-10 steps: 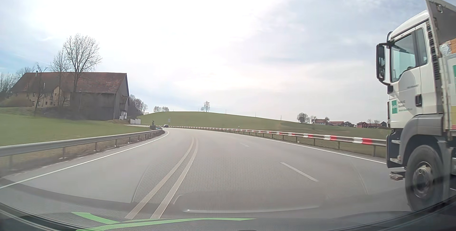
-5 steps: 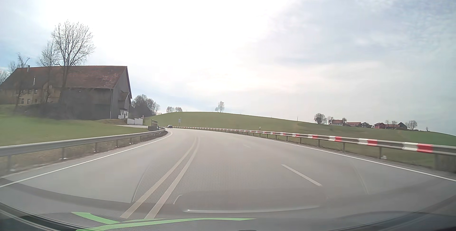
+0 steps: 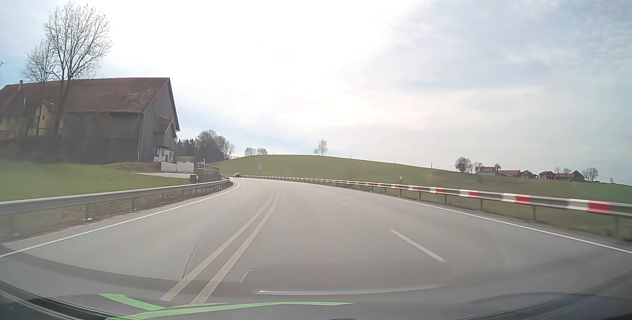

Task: Follow the waypoints while adhering to traffic rules and regulations

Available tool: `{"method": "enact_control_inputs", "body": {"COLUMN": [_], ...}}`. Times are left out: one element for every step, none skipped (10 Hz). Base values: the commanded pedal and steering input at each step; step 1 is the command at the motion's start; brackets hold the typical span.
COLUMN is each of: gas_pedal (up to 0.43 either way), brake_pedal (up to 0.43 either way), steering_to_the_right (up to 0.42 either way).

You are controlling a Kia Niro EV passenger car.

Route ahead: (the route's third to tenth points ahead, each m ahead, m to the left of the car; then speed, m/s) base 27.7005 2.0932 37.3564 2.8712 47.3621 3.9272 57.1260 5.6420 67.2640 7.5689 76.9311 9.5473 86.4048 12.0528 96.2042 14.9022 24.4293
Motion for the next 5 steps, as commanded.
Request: {"method": "enact_control_inputs", "body": {"gas_pedal": [0.189,0.189,0.189,0.189,0.189], "brake_pedal": [0.0,0.0,0.0,0.0,0.0], "steering_to_the_right": [-0.018,-0.018,-0.018,-0.018,-0.018]}}
